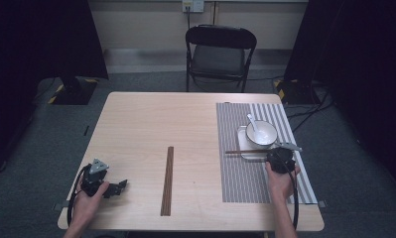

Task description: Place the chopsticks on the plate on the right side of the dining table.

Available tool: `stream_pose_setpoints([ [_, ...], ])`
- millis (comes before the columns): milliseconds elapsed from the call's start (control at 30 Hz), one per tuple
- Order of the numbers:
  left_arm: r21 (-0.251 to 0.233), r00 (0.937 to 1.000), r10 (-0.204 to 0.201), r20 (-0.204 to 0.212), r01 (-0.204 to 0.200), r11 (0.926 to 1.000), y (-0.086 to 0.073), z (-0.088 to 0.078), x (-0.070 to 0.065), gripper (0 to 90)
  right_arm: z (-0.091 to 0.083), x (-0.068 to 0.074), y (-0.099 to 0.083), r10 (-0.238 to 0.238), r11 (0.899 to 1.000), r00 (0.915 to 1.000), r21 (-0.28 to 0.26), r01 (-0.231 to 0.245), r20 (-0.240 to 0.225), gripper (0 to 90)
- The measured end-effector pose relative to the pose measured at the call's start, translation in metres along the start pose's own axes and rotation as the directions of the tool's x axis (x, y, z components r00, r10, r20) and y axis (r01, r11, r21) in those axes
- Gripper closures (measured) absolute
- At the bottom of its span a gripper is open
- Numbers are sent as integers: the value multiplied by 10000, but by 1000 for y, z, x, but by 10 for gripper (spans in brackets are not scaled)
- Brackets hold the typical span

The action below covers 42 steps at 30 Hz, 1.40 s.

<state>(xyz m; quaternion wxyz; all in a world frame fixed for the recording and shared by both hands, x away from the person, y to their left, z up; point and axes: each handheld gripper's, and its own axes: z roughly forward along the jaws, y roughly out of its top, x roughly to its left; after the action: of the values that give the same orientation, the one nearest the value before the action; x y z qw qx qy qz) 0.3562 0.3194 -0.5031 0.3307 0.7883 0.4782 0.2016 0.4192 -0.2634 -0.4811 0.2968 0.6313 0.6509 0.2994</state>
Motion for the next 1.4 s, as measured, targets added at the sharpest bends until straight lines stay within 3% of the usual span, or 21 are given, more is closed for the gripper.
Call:
stream_pose_setpoints([
  [167, 1, 10000, -24, 7, 24, 10000, 0, 0, 0, 4, -16, 22, 3, -471, 9983, 9971, -362, 450, -596, 820],
  [300, 0, 10000, -7, 4, 7, 10000, 0, 0, 0, 4, -24, 52, 6, -1000, 9940, 9855, -574, 928, -1374, 825],
  [500, -4, 10000, -5, 2, 5, 10000, 0, 0, 0, 4, -14, 98, 6, -1506, 9883, 9643, -572, 1414, -2176, 837],
  [733, 2, 10000, -4, -4, 4, 10000, 0, 0, 0, 4, 0, 138, 7, -1798, 9837, 9440, -481, 1732, -2768, 842],
  [933, -7, 10000, -13, 0, 13, 10000, 0, 0, 0, 4, 8, 153, 5, -2006, 9795, 9361, -402, 1975, -2890, 842],
  [1400, -9, 10000, -11, 1, 11, 10000, 0, 0, 0, 4, 20, 148, 4, -1691, 9849, 9492, -84, 1731, -2653, 842],
])
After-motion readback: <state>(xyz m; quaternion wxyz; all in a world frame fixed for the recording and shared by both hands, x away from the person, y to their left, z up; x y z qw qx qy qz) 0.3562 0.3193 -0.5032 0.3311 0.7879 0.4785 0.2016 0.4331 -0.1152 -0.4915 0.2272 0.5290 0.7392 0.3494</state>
